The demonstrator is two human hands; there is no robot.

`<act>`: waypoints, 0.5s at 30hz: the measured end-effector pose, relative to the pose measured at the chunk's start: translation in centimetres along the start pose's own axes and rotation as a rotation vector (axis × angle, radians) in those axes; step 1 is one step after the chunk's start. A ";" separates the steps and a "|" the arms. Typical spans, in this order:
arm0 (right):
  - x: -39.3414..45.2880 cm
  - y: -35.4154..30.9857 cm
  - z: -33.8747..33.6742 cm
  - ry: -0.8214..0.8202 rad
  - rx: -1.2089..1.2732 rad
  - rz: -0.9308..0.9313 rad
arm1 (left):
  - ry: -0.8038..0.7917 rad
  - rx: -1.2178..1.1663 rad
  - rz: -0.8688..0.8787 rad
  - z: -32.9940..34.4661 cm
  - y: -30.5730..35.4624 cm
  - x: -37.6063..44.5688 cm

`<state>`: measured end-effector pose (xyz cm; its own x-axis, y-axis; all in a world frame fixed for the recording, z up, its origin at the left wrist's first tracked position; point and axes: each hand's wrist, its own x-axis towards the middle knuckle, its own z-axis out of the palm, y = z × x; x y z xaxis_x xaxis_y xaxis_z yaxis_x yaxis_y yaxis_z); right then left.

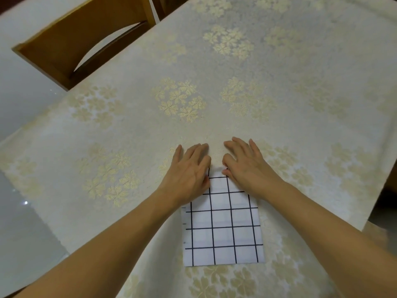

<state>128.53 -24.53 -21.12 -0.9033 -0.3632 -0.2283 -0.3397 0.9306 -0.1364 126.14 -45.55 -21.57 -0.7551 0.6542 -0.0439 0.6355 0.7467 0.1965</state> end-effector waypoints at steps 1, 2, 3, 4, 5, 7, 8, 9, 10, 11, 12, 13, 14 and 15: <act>-0.2 -0.1 0.0 0.039 -0.013 -0.022 | 0.002 -0.008 0.003 0.0 -0.1 0.1; -0.4 -0.1 -0.2 0.084 -0.024 -0.036 | 0.005 -0.017 0.009 -0.1 -0.2 0.2; -0.6 -0.2 -0.4 0.122 -0.030 -0.043 | 0.010 -0.025 0.019 -0.2 -0.3 0.3; -0.8 -0.2 -0.6 0.147 -0.035 -0.049 | 0.018 -0.031 0.031 -0.3 -0.3 0.3; -1.0 -0.3 -0.7 0.164 -0.038 -0.055 | 0.029 -0.035 0.043 -0.3 -0.4 0.4; -1.0 -0.1 -1.2 0.183 -0.018 -0.070 | 0.048 -0.045 0.060 -0.4 -0.3 0.3; -1.0 0.1 -1.6 0.191 0.006 -0.070 | 0.058 -0.053 0.067 -0.5 -0.2 0.1; -1.1 0.2 -2.0 0.189 0.036 -0.066 | 0.069 -0.056 0.075 -0.7 0.0 0.0; -1.0 0.3 -2.4 0.173 0.061 -0.063 | 0.080 -0.051 0.084 -0.9 0.1 -0.2; -1.0 0.3 -2.8 0.136 0.079 -0.067 | 0.094 -0.036 0.095 -1.1 0.3 -0.4; -0.9 0.3 -3.3 0.091 0.095 -0.075 | 0.112 -0.015 0.107 -1.3 0.4 -0.7; -0.8 0.1 -3.7 0.053 0.100 -0.086 | 0.130 0.003 0.115 -1.6 0.6 -0.9; -0.8 -0.1 -4.0 0.026 0.091 -0.098 | 0.147 0.013 0.118 -1.9 0.8 -1.2; -0.8 -0.3 -4.3 0.017 0.067 -0.110 | 0.162 0.016 0.114 -2.2 1.1 -1.5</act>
<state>128.27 -24.34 -16.72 -0.8661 -0.4615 -0.1918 -0.4192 0.8798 -0.2241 127.62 -45.97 -19.10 -0.6936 0.7074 0.1358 0.7196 0.6718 0.1758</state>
